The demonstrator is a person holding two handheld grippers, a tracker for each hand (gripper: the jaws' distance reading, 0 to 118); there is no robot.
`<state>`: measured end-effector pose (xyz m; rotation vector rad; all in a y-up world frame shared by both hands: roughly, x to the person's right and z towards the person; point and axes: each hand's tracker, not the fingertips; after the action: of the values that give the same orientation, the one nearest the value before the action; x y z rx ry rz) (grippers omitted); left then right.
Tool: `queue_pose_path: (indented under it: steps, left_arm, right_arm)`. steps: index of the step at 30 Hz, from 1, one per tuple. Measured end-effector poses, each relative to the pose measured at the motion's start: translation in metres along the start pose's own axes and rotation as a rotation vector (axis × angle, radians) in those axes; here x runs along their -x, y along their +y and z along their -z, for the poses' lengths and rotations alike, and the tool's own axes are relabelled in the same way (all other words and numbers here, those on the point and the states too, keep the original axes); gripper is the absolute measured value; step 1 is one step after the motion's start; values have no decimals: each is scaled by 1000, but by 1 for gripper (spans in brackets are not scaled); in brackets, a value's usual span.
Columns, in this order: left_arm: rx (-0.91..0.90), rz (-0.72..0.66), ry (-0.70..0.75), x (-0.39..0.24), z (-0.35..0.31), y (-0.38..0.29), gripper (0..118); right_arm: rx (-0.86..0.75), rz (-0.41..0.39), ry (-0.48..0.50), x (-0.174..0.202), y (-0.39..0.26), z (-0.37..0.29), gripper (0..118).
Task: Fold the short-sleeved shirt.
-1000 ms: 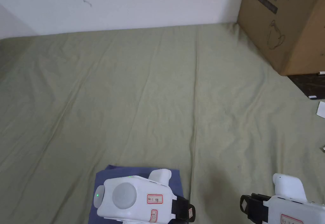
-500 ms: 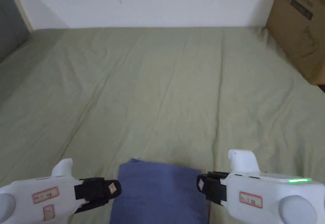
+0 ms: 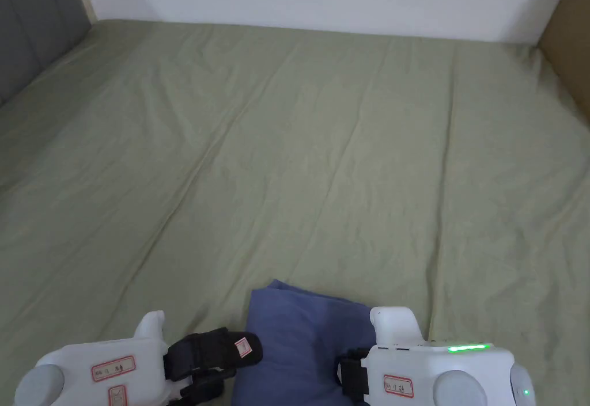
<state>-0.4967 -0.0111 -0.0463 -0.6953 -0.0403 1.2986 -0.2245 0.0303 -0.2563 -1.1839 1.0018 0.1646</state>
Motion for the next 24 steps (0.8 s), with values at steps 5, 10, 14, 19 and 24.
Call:
queue_pose_path:
  steps: [5, 10, 14, 19, 24]
  left_arm:
    - [72, -1, -25, 1, 42, 18, 109]
    - [130, 6, -86, 0, 66, 27, 74]
    - [128, 34, 16, 3, 60, 22, 24]
    - [111, 84, 50, -7, 45, 33, 24]
    - [45, 151, 134, -12, 7, 59, 24]
  right_arm:
    - [-2, 22, 5, -1, 0, 0, 1]
    - [2, 37, 11, -3, 1, -1, 1]
    - [7, 32, 1, 2, 5, -10, 1]
    - [-45, 1, 13, 9, 13, -29, 1]
    - [-125, 14, 12, 9, 23, -44, 1]
